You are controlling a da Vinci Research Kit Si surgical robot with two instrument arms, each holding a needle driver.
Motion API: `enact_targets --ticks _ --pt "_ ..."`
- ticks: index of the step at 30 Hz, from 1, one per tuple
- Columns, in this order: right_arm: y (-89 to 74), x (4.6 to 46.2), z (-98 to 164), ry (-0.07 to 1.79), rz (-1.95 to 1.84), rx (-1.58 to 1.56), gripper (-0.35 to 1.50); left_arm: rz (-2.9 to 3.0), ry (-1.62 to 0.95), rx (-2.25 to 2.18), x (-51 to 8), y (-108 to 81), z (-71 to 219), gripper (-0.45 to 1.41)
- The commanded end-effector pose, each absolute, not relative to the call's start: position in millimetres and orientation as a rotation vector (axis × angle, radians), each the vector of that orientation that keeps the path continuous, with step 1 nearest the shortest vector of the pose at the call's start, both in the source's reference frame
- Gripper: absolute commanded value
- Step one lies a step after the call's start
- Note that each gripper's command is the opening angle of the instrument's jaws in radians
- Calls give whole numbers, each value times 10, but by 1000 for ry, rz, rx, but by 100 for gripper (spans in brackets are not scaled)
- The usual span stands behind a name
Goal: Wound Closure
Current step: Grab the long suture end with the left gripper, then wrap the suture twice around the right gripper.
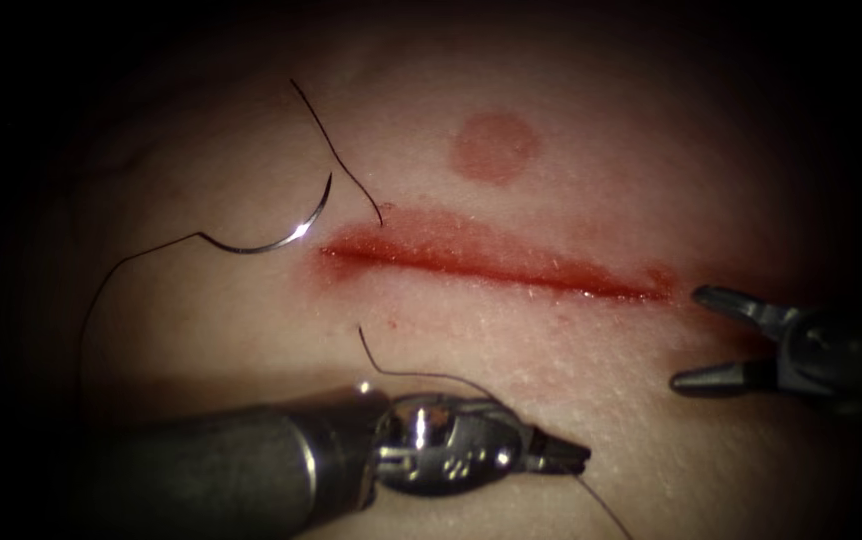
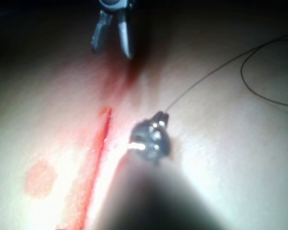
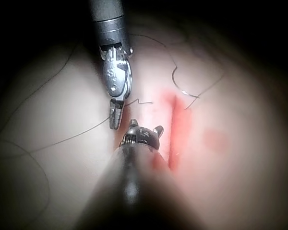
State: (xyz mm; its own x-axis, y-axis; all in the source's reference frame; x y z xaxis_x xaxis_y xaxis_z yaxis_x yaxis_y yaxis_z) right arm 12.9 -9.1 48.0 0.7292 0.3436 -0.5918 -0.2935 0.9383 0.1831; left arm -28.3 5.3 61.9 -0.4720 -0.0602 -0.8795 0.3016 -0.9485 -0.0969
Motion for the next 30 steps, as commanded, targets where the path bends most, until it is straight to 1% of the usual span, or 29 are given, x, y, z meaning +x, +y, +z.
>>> enact_targets --ticks 1,3,4,6,7,8,9,10,11,16,17,18,19,20,22,23,24,25,26,28,29,30 --pt "-96 136 486 668 352 81 123 -2526 349 1503 -265 66 614 -35" --pt "-96 136 486 670 352 83 123 -2534 346 1518 -259 70 612 -35" --pt "-94 140 488 677 352 89 121 -2551 333 1573 -242 79 606 -35" --pt "-91 144 491 685 353 95 116 -2545 336 1614 -233 83 603 -35" --pt "-90 146 492 686 354 96 106 -2535 340 1644 -227 85 602 -35" --pt "-88 149 494 695 353 103 83 -2527 339 1666 -223 86 601 -35" --pt "-88 149 494 695 353 103 83 -2527 339 1666 -223 86 601 -35" --pt "-86 154 496 716 350 120 4 -2504 341 1714 -212 88 599 -35" --pt "-83 159 498 741 353 121 -35 -2495 337 1736 -207 89 599 -35" --pt "-72 177 507 814 369 84 -35 -2428 342 1852 -186 97 597 -35" --pt "-65 186 513 850 376 61 -21 -2401 346 1909 -174 102 595 -35" --pt "-60 198 521 859 374 59 0 -2366 349 1962 -163 107 594 -35" --pt "-57 205 526 866 372 60 7 -2348 367 1997 -157 111 593 -35" --pt "-57 205 526 866 372 60 7 -2348 367 1997 -157 111 593 -35" --pt "-53 222 538 877 359 76 -18 -2294 392 2071 -141 119 591 -35" --pt "-53 222 538 877 359 76 -18 -2294 392 2071 -141 119 591 -35" --pt "-52 230 543 885 356 78 -27 -2278 397 2086 -137 121 591 -35" --pt "-48 243 552 897 354 85 -30 -2249 422 2122 -129 126 590 -35" --pt "-46 259 562 913 343 86 -28 -2219 439 2151 -123 128 590 -35" --pt "-44 273 572 928 333 82 -16 -2191 457 2187 -118 132 590 -35" --pt "-45 289 586 938 316 91 -8 -2158 469 2221 -112 136 591 -35" --pt "-45 289 586 938 316 91 -8 -2158 469 2221 -112 136 591 -35"
